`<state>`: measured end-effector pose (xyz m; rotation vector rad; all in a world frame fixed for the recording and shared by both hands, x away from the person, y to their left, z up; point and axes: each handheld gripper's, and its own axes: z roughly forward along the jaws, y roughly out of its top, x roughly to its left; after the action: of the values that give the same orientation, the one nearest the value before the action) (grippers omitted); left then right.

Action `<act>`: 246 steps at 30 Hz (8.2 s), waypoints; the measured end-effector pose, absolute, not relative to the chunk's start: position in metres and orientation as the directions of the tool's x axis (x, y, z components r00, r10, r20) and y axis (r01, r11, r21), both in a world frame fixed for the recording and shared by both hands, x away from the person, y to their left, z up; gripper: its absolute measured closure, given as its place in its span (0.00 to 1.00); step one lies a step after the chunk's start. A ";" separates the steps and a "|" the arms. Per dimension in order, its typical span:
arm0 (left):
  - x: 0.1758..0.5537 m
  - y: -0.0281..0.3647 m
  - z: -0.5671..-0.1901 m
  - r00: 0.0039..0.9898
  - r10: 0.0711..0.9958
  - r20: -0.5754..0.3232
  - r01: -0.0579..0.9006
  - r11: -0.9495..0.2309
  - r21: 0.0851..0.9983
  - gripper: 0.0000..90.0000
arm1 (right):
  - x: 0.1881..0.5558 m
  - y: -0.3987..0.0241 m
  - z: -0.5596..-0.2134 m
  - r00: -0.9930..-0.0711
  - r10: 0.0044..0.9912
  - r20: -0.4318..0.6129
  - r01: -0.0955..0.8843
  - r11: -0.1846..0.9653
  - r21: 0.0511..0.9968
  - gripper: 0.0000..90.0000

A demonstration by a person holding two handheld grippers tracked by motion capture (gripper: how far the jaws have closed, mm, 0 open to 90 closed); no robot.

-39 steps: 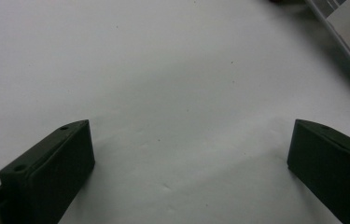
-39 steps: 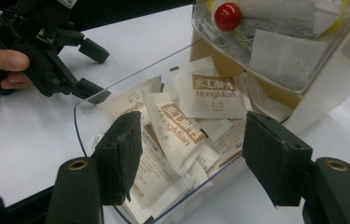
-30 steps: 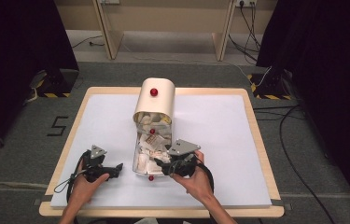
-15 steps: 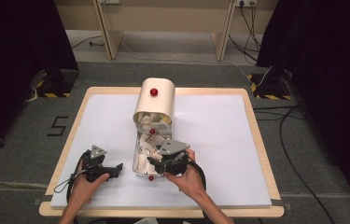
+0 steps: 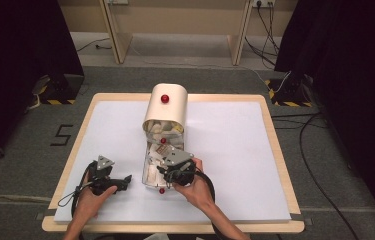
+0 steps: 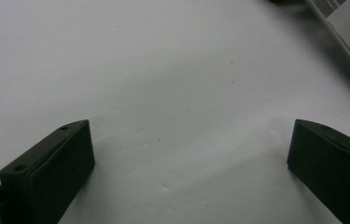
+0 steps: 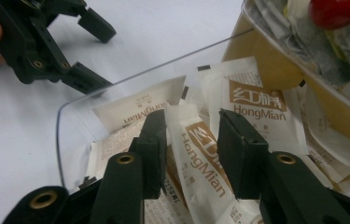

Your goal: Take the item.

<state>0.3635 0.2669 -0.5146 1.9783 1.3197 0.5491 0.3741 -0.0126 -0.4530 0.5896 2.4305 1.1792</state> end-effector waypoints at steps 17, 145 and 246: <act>0.363 0.267 -0.515 0.395 0.918 -0.028 0.628 -0.248 0.737 0.00 | 0.380 -0.025 -0.452 -0.838 0.523 -0.155 0.181 0.536 0.825 0.97; 0.363 0.267 -0.515 0.394 0.918 -0.029 0.628 -0.247 0.738 0.00 | 0.416 -0.223 -0.467 -0.478 0.876 -0.069 0.442 0.307 0.843 0.98; 0.363 0.267 -0.515 0.394 0.918 -0.029 0.628 -0.246 0.738 0.00 | 0.422 -0.214 -0.479 -0.444 0.895 0.043 0.523 0.220 0.823 0.48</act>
<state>0.3635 0.2672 -0.5146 1.9758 1.3201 0.5478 0.4215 -0.2138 -0.4792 1.3075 2.0546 1.1163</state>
